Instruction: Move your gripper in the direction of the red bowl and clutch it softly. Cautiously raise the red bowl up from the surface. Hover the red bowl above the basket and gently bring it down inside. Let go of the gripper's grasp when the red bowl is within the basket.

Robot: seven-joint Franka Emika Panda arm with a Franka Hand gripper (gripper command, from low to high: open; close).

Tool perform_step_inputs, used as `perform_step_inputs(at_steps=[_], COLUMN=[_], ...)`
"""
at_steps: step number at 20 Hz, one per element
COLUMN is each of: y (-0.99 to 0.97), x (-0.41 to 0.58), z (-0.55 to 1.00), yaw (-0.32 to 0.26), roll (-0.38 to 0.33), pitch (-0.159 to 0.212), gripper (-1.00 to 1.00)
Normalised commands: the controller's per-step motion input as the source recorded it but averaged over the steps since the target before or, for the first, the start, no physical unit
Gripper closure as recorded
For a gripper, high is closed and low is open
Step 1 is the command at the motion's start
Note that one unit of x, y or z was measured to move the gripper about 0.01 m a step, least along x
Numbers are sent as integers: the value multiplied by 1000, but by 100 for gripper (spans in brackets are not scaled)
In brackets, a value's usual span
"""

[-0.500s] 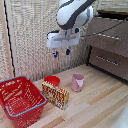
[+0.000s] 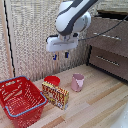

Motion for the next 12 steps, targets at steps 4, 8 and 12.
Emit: perform_step_inputs(at_steps=[4, 8, 12], y=[-254, -90, -74], x=[384, 387, 385], z=[-369, -421, -430], yaw=[2, 13, 13], roll=[0, -2, -3], pitch=[5, 6, 34], gripper=[-100, -100, -100])
